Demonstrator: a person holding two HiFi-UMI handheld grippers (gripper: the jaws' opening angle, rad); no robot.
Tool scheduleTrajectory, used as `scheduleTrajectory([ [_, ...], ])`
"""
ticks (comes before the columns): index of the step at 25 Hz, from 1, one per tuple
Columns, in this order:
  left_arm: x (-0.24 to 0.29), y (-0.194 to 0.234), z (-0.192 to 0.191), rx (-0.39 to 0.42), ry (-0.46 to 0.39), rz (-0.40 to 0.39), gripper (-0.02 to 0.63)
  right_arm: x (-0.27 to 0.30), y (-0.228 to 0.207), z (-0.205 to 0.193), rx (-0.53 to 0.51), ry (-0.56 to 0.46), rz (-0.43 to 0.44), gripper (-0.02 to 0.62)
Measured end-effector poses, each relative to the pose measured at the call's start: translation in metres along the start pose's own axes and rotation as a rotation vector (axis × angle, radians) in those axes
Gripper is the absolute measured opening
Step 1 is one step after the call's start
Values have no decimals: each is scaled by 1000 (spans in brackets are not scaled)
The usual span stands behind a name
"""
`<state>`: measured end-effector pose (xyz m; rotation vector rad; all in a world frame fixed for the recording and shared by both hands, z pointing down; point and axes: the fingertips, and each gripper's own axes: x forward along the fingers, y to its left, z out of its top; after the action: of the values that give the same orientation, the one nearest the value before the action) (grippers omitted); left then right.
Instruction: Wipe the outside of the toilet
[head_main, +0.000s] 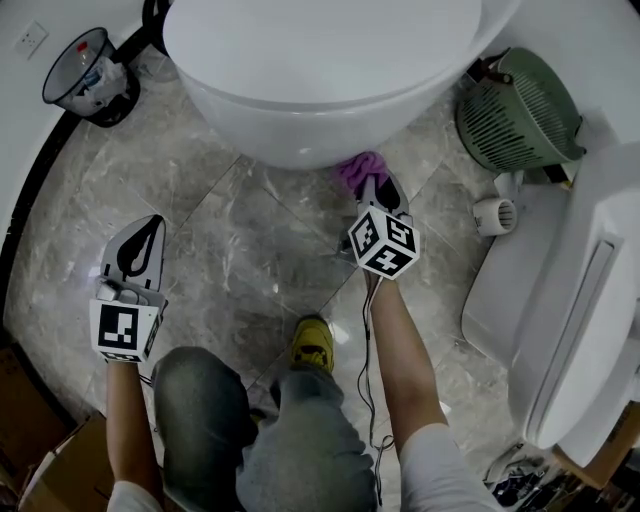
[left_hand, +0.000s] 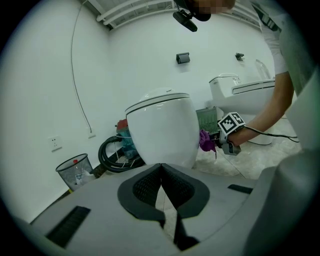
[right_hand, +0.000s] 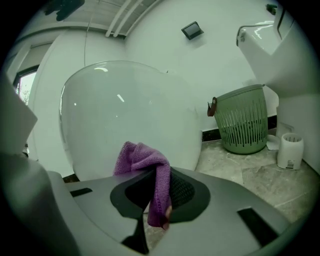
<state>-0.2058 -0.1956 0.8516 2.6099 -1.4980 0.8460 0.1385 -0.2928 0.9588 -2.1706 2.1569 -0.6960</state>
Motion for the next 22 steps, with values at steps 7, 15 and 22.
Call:
scheduleTrajectory([
  [7, -12, -2, 8, -32, -79, 1, 17, -46, -4, 16, 52, 5, 36, 62],
  [15, -36, -1, 24, -48, -113, 11, 17, -103, 17, 32, 94, 16, 68, 61],
  [22, -37, 10, 58, -94, -155, 24, 17, -118, 40, 73, 31, -2, 111, 61],
])
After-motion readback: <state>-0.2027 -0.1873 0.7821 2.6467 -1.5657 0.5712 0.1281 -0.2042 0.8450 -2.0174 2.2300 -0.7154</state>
